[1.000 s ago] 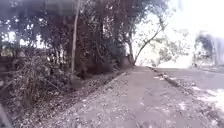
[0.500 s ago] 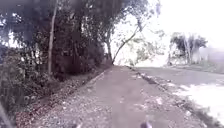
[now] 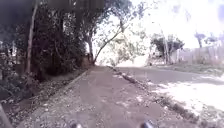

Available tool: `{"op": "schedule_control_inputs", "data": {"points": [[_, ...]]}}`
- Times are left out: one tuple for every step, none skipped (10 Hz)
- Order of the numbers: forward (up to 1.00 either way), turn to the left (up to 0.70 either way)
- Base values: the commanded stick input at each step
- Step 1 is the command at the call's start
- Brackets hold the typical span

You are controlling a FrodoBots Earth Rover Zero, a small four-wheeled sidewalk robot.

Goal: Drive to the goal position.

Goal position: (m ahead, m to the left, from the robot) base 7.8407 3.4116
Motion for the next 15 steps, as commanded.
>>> {"op": "schedule_control_inputs", "data": {"points": [[0.00, -0.70], [0.04, -0.32], [0.38, 0.00], [0.70, 0.00], [0.70, 0.00], [0.70, 0.00], [0.70, 0.00], [0.70, 0.00], [0.70, 0.00], [0.70, 0.00], [0.70, 0.00], [0.70, 0.00], [0.70, 0.00], [0.70, 0.00], [0.70, 0.00]]}}
